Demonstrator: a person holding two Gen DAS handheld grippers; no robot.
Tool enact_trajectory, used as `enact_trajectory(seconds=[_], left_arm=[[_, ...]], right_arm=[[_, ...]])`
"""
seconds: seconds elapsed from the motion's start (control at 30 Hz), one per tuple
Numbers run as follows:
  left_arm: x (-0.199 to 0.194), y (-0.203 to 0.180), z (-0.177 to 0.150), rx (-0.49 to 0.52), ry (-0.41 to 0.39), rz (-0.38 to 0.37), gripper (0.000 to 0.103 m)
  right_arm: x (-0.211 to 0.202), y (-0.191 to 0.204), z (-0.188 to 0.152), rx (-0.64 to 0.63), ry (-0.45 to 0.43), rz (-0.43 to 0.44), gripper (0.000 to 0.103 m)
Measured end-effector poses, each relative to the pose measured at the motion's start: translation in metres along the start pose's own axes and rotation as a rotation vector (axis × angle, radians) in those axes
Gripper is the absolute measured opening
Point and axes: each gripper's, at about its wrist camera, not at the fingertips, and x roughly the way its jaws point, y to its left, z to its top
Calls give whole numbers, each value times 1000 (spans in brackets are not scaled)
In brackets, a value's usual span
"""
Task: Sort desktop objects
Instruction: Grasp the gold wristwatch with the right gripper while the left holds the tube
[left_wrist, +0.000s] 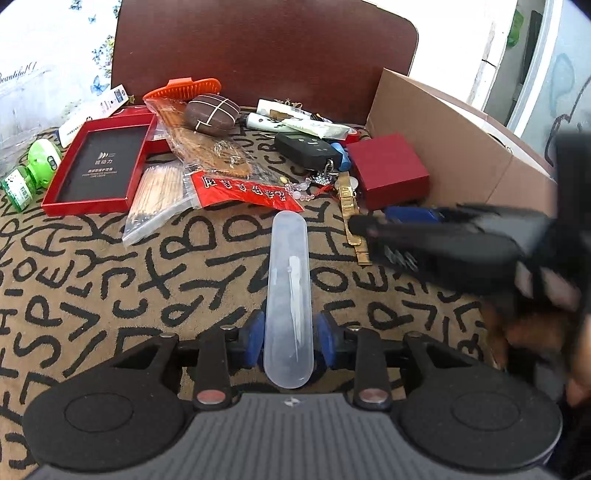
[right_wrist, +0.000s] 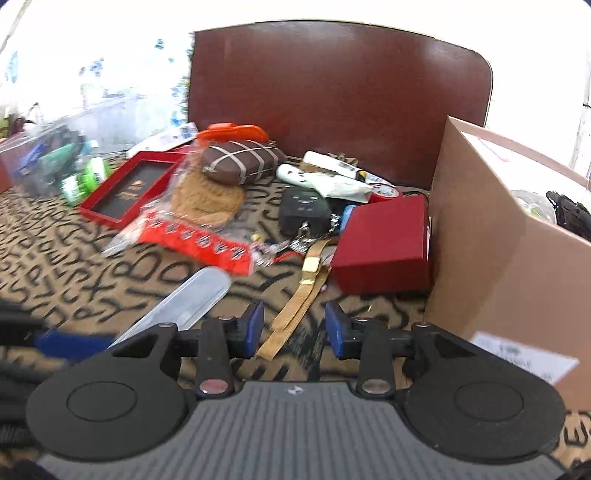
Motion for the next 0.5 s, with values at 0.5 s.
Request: enact_trajectory(seconds=[0.5], left_arm=[[-6,1,-6,19,-1,-2,28]], right_arm=[[-11,3,-11,-12,64,78,1]])
